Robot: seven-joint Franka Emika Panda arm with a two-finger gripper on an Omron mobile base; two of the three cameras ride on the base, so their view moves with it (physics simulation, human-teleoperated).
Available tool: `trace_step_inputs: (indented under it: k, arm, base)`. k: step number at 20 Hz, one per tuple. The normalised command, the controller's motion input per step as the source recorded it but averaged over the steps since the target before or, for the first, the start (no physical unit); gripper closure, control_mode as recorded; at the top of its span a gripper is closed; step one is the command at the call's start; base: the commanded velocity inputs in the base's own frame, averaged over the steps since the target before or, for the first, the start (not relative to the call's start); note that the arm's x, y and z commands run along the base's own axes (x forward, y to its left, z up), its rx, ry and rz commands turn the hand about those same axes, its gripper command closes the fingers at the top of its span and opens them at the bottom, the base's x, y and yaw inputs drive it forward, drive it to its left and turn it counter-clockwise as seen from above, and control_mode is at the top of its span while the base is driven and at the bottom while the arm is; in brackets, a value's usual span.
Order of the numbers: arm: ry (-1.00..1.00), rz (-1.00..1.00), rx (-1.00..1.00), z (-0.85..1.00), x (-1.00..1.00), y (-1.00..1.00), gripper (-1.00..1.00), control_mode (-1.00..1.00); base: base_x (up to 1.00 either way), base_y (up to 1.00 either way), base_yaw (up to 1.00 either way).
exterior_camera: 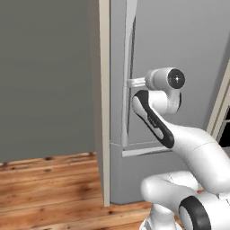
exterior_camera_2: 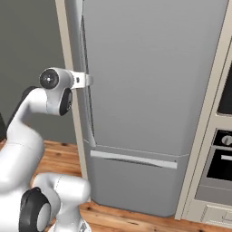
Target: Open the fridge, remove the pear, onion, and shrimp, and place them on any counter.
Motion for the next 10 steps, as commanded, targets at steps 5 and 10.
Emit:
trace_step_inputs:
  k: [5, 10]
  arm:
    - [-0.11, 0.0, 0.0, -0.12, 0.54, 0.13, -1.0, -1.0]
    - [-0.09, -0.01, 0.0, -0.05, 0.61, 0.23, -1.0, -1.0]
  base:
    - [0.0, 0.0, 0.0]
    - [0.0, 0.0, 0.0]
